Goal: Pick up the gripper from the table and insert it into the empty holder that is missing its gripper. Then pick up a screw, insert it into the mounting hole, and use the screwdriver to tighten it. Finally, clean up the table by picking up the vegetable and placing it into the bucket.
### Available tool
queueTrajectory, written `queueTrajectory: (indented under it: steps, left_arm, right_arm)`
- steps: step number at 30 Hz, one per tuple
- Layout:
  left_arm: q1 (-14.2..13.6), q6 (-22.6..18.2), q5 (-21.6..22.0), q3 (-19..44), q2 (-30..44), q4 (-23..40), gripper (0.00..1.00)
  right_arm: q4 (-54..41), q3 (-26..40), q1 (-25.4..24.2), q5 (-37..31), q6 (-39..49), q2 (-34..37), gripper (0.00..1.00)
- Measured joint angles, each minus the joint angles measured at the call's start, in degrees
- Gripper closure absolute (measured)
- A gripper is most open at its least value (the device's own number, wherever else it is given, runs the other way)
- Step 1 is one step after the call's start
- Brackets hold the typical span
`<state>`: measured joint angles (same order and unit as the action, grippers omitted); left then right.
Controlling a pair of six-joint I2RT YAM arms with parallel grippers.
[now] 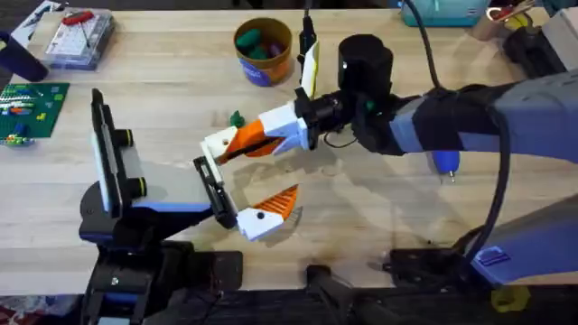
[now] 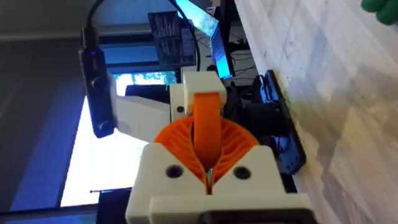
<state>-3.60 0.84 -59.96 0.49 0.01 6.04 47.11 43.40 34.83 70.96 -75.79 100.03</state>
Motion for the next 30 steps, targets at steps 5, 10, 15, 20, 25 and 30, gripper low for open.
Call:
queueTrajectory:
  steps: [5, 10, 15, 20, 25, 30]
  left_arm:
    - [0.0, -0.1, 0.0, 0.0, 0.0, 0.0, 0.014]
    - [-0.8, -0.4, -3.1, 0.0, 0.0, 0.4, 0.013]
    - [-0.8, -0.4, -4.1, 0.0, 0.0, 0.5, 0.013]
    - [-0.8, -0.4, -4.6, 0.0, 0.0, 0.6, 0.013]
    - [-0.8, -0.4, -4.8, 0.0, 0.0, 0.6, 0.013]
    - [-0.8, -0.4, -4.8, 0.0, 0.0, 0.6, 0.015]
  right_arm:
    - [-0.2, 0.0, 0.0, -0.1, 0.0, 0.0, 0.86]
    - [-0.1, 0.5, 1.7, -1.9, 0.2, 0.0, 0.119]
    - [0.0, 0.7, 2.0, -2.6, 0.7, 0.0, 0.009]
    - [0.0, 0.7, 1.8, -2.8, 0.6, 0.0, 0.008]
    - [0.0, 0.7, 0.5, -2.8, 0.7, 0.0, 0.008]
    - [0.0, 0.7, -1.4, -2.8, 0.7, 0.0, 0.008]
